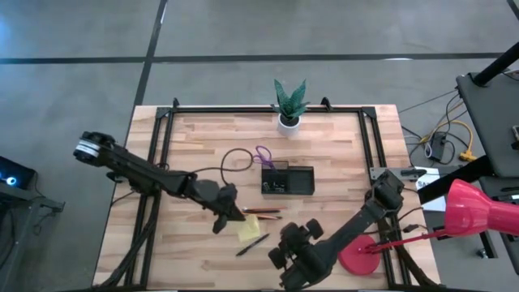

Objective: Pick and place office supplies into organizer
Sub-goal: Put the yellow pad into the black organizer

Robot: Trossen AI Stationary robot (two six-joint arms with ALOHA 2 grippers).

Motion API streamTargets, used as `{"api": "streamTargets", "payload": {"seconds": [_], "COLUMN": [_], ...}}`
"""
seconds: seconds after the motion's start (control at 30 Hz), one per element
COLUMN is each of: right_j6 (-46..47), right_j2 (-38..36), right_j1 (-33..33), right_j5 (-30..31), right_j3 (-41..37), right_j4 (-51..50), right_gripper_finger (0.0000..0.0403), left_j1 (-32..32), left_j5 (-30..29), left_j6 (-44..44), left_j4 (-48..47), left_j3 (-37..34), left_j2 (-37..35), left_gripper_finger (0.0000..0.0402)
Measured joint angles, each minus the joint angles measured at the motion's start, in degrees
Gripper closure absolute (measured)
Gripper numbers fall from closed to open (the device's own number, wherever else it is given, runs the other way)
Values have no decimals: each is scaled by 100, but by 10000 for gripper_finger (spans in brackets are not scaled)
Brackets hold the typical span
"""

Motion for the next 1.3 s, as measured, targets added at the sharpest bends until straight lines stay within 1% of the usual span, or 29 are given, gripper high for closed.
{"api": "streamTargets", "payload": {"seconds": [0.1,0.17,0.33,0.4,0.47,0.57,0.6,0.67,0.7,0.77,0.8,0.9,1.0,1.13,1.3], "right_j6": [75,223,726,750,748,523,328,-129,-303,-441,-457,-342,-299,-382,-618], "right_j2": [-245,-459,-1256,-1667,-2120,-2846,-3104,-3611,-3815,-4088,-4213,-4458,-4490,-4415,-4208], "right_j1": [-54,-72,-145,-230,-324,-542,-647,-859,-956,-1104,-1156,-1232,-1231,-1263,-1363], "right_j5": [12,135,762,823,745,392,218,-190,-335,-401,-424,-637,-866,-868,-920], "right_j3": [0,0,-79,-266,-655,-1566,-1926,-2657,-3000,-3534,-3732,-4042,-4166,-4160,-4083], "right_j4": [378,569,623,708,905,2074,2586,3925,4416,5098,5241,5296,5275,5318,5320], "right_gripper_finger": [252,253,253,253,253,253,252,252,252,252,252,252,252,252,252], "left_j1": [124,177,246,254,269,317,343,406,443,510,526,587,673,875,1142], "left_j5": [2,16,120,96,-23,-292,-414,-506,-534,-542,-543,-565,-562,-561,-266], "left_j6": [4,31,241,552,772,1106,1215,1342,1387,1448,1447,1469,1509,1620,1611], "left_j4": [12,-56,126,194,478,460,482,429,431,488,411,452,580,615,624], "left_j3": [77,81,99,68,111,193,217,233,254,277,252,269,270,268,293], "left_j2": [-159,-274,-539,-686,-803,-935,-928,-928,-887,-781,-752,-644,-644,-633,-579], "left_gripper_finger": [401,401,402,402,402,402,402,402,402,401,401,401,401,401,401]}}
